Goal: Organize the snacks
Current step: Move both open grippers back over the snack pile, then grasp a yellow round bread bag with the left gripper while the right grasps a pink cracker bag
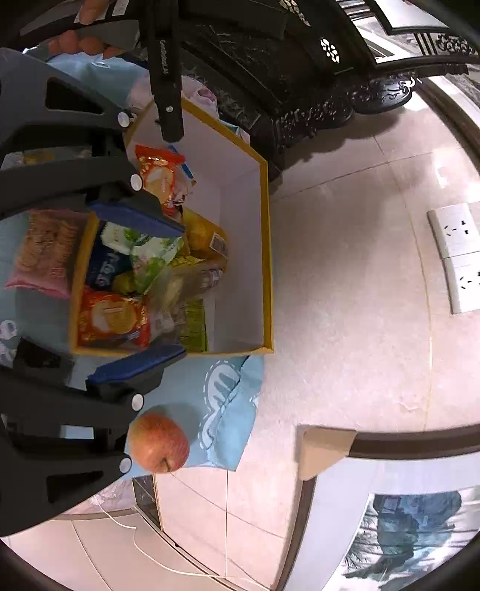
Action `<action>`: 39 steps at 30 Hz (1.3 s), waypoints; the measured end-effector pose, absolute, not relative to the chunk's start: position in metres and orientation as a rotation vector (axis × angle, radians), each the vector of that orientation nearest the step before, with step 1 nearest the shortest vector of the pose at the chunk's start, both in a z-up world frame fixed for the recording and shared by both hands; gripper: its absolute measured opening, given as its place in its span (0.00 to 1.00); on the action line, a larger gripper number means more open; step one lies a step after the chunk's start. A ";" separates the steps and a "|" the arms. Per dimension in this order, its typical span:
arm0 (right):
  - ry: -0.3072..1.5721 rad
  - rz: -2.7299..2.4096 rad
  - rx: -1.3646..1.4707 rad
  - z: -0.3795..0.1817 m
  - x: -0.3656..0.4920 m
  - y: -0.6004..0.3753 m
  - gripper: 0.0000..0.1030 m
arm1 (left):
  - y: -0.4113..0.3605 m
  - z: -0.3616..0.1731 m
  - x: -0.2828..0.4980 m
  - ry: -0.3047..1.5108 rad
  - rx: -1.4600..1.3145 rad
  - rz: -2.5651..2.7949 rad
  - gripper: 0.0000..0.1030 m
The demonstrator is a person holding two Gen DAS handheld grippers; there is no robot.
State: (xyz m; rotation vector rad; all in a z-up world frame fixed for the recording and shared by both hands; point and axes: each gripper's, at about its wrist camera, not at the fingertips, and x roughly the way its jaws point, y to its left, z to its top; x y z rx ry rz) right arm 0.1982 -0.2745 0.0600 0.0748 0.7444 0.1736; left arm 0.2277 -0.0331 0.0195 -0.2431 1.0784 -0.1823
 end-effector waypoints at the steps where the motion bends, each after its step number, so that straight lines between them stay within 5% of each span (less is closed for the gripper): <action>1: 0.743 0.172 0.076 0.063 0.193 -0.276 0.59 | -0.032 0.023 0.220 1.069 -0.233 -0.182 0.83; 9: 0.776 0.184 0.080 0.065 0.146 -0.283 0.60 | -0.033 0.020 0.168 1.090 -0.167 -0.200 0.86; 20: 0.929 0.207 0.092 0.024 0.098 -0.290 0.61 | -0.061 -0.051 0.119 1.282 -0.039 -0.252 0.86; 39: 1.041 0.200 0.130 0.000 0.096 -0.300 0.61 | -0.096 -0.111 0.147 1.375 0.105 -0.216 0.85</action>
